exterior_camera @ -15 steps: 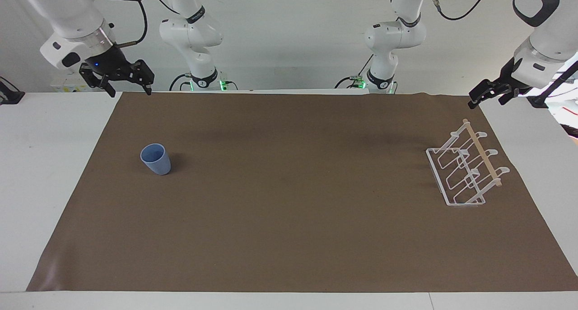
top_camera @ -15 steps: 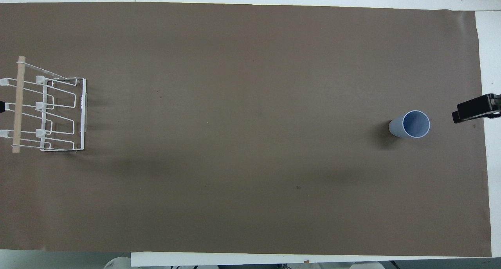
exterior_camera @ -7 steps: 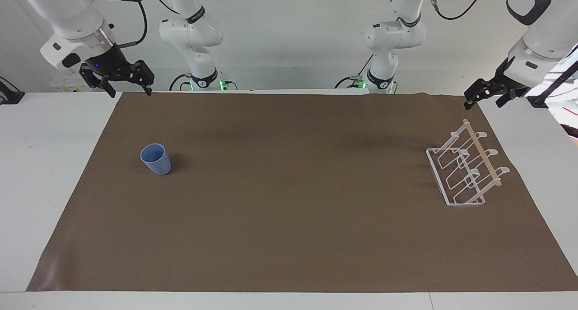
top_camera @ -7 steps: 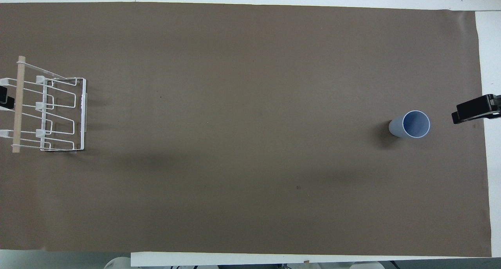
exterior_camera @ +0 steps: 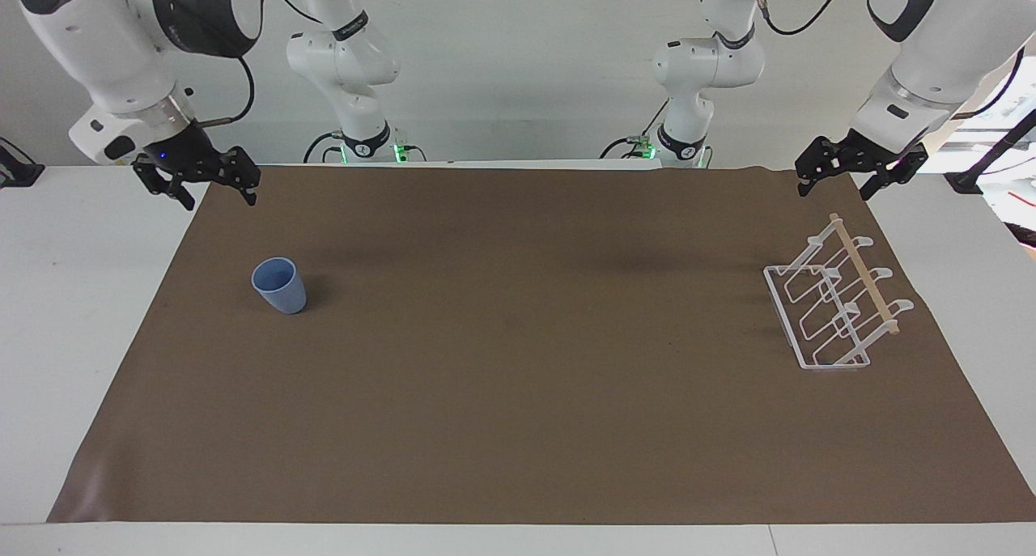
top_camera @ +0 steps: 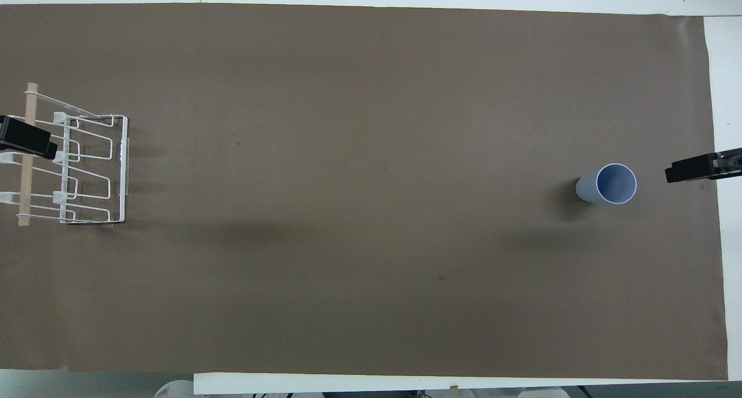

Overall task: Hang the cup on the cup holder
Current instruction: 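Move the right gripper down into the light blue cup's rim, then close the right gripper on the rim of the blue cup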

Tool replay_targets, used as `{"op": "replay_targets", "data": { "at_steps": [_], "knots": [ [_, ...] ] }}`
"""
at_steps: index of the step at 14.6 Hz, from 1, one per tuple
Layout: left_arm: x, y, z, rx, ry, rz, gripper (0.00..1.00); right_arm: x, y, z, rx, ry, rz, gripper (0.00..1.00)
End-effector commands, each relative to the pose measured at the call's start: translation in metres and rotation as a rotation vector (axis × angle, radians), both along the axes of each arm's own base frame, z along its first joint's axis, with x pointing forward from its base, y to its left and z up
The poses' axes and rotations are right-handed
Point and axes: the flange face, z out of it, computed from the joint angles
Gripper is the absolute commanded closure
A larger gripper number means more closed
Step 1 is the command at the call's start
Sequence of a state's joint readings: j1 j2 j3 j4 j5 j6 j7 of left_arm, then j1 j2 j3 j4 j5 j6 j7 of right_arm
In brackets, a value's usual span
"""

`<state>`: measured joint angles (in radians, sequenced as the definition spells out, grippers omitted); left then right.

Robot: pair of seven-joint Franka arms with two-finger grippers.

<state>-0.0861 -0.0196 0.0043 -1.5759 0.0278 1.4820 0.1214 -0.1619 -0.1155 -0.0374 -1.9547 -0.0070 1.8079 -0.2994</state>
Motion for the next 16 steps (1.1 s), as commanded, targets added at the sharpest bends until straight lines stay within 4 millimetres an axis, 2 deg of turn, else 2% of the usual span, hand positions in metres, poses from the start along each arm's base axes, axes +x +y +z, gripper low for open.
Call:
{"op": "replay_targets", "data": {
  "at_steps": [1,3,6,9,11,14,16],
  "knots": [
    [-0.004,0.006,0.003,0.005,-0.016,-0.012,0.0,-0.003,0.001,-0.056,0.005,-0.008,0.025,0.0],
    [-0.004,0.006,0.002,0.005,-0.014,-0.012,0.0,0.001,0.0,-0.089,0.003,-0.015,0.034,0.0],
    [-0.004,0.006,0.002,0.005,-0.014,-0.012,0.0,0.006,-0.014,-0.124,0.007,0.0,0.098,0.0],
    [-0.004,0.006,0.002,0.005,-0.014,-0.012,0.0,0.014,-0.012,-0.147,0.006,0.001,0.1,0.02],
    [-0.004,0.006,0.002,0.005,-0.014,-0.012,0.0,0.016,-0.014,-0.16,0.007,0.009,0.103,0.11],
    [-0.004,0.006,0.002,0.005,-0.014,-0.012,0.0,0.014,-0.014,-0.165,0.01,0.018,0.106,0.45],
    [-0.004,0.006,0.003,0.005,-0.016,-0.012,0.0,0.015,-0.009,-0.168,0.011,0.024,0.111,0.85]
  ]
}}
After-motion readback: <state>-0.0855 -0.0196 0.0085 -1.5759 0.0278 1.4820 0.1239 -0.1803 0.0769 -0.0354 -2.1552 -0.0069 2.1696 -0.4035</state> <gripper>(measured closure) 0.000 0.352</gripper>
